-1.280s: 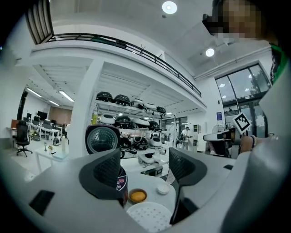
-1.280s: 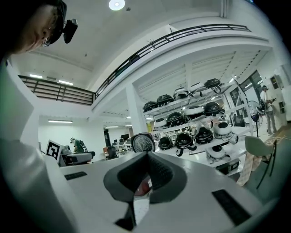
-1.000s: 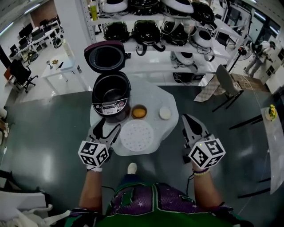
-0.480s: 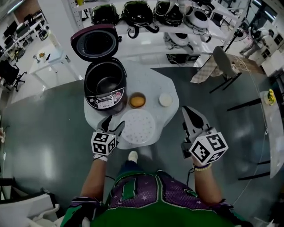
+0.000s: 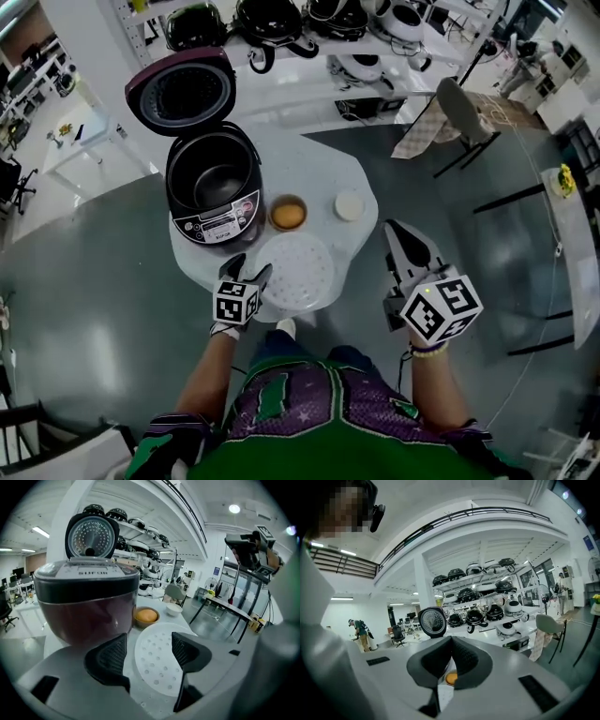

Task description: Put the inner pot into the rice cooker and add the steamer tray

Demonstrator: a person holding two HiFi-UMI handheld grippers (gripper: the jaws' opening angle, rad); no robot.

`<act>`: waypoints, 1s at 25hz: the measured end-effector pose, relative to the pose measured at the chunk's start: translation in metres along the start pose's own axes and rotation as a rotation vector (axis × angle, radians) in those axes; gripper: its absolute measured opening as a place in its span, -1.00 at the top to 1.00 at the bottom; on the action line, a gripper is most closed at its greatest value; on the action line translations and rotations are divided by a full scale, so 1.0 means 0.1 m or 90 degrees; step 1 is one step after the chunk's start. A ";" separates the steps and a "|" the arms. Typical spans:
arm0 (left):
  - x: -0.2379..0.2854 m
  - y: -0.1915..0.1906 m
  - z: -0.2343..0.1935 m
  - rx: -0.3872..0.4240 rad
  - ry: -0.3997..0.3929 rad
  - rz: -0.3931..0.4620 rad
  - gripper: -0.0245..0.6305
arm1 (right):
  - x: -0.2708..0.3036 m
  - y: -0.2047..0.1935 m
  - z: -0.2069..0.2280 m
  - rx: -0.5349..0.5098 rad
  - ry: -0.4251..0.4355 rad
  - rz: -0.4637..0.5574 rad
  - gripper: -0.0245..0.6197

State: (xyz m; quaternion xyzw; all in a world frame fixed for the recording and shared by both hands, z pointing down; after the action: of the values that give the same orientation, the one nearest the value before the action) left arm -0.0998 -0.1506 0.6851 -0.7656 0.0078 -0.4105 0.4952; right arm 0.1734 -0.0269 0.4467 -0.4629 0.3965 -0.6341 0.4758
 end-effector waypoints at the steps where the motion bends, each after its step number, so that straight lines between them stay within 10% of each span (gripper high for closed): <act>1: 0.06 -0.05 -0.03 0.000 -0.002 -0.012 -0.03 | 0.02 -0.02 0.00 0.004 -0.008 0.000 0.91; 11: 0.52 -0.42 -0.28 -0.015 0.006 -0.121 0.10 | -0.04 -0.09 0.12 0.009 -0.081 -0.011 0.91; 25: 0.65 -0.51 -0.35 -0.097 0.062 -0.126 0.75 | -0.17 -0.13 0.18 0.015 -0.098 -0.014 0.91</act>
State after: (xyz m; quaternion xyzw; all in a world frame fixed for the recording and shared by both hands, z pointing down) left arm -0.0995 -0.1782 0.7704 -0.7772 -0.0125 -0.4926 0.3915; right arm 0.1895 -0.0089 0.4598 -0.5090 0.3460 -0.6063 0.5036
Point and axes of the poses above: the fingertips, and each gripper's own axes: x forward along the fingers, z to its right, y out of its top, the point moved 7 cm from there along -x, backward along the fingers
